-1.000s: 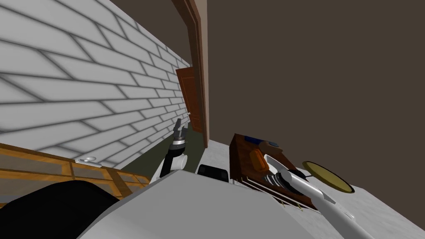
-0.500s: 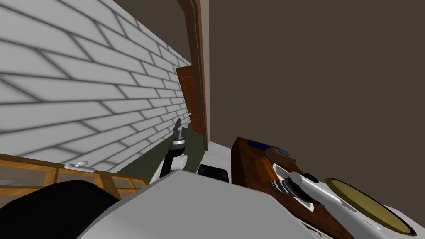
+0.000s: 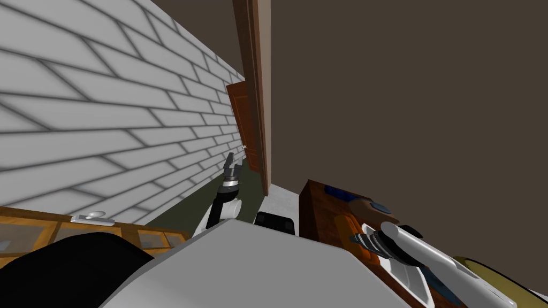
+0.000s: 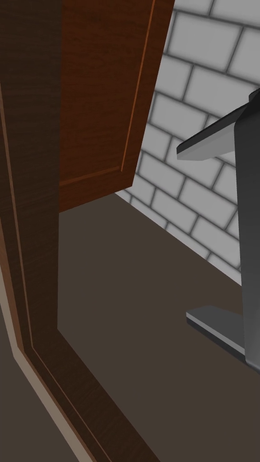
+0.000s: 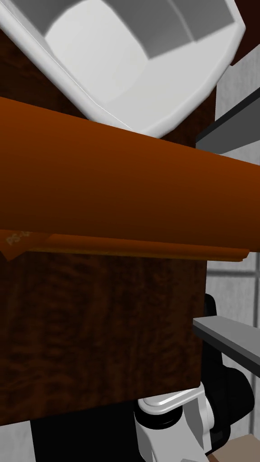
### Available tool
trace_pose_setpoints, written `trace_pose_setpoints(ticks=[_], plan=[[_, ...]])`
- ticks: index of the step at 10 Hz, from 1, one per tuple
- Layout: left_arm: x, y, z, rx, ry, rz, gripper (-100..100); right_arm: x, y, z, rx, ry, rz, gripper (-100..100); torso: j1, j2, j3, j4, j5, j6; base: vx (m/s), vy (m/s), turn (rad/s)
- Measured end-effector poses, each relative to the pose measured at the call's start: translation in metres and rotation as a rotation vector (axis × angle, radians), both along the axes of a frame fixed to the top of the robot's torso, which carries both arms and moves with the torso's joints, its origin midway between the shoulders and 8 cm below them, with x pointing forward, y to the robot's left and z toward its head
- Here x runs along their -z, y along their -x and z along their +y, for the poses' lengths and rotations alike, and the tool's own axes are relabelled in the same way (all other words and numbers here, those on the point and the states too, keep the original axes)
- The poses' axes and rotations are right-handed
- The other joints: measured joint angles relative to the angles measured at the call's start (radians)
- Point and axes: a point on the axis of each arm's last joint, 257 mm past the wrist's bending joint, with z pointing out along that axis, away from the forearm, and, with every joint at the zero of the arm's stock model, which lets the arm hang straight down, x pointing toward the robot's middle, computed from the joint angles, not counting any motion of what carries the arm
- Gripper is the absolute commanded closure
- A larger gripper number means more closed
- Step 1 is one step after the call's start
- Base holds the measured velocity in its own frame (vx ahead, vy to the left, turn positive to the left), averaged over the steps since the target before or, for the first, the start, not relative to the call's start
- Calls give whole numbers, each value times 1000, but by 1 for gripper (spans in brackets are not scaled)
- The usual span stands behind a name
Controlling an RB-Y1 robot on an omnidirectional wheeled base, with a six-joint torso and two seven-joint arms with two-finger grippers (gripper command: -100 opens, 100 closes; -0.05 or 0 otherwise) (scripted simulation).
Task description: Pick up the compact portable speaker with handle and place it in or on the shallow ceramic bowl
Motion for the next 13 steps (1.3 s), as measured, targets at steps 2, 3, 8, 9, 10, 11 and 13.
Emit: trace_pose_setpoints(ticks=[2, 3, 8, 9, 10, 11, 13], plan=[[0, 0, 0, 0, 0, 0, 0, 13, 4, 7, -4, 0, -2, -100, -2, 0, 0, 0, -1, 0, 36, -24, -29], [0, 0, 0, 0, 0, 0, 0, 17, 6, 8, -6, 3, -4, -100, -5, 0, -1, -1, -6, 0, 12, -6, -2], [0, 0, 0, 0, 0, 0, 0, 18, 7, 8, -7, 4, -5, 100, -7, 0, 0, -1, -7, -1, 0, 0, 0], [0, 0, 0, 0, 0, 0, 0, 18, 7, 8, -7, 4, -5, 0, -7, 0, 0, -1, -7, -1, 0, 0, 0], [0, 0, 0, 0, 0, 0, 0, 18, 7, 8, -7, 4, -5, 100, -7, 0, 0, -1, -7, -1, -30, 21, 51], [0, 0, 0, 0, 0, 0, 0, 10, 4, 4, -5, 4, -4, 100, -6, 1, 0, 0, -5, -2, -17, 9, 16], [0, 0, 0, 0, 0, 0, 0, 9, 4, 4, -4, 2, -3, 100, -6, 1, 0, 0, -5, -1, -46, 24, 30]])
